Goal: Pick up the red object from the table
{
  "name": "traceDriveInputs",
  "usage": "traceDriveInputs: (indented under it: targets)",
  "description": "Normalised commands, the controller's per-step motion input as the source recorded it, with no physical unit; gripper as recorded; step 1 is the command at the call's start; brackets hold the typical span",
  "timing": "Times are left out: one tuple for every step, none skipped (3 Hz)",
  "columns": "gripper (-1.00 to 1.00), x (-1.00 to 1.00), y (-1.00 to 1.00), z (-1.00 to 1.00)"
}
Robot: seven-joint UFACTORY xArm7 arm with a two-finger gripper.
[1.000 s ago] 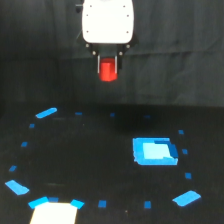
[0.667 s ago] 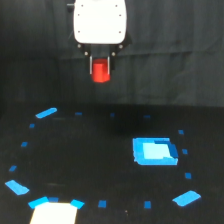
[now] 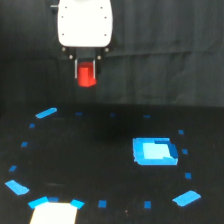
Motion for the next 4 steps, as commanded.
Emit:
traceDriveInputs:
  targets:
    - [-1.00,-0.57,-0.29,1.00]
    - [-1.00,-0.22,-0.45,1.00]
    - [-1.00,-0.07,0.02,1.00]
    - [-1.00,0.06,-0.22,1.00]
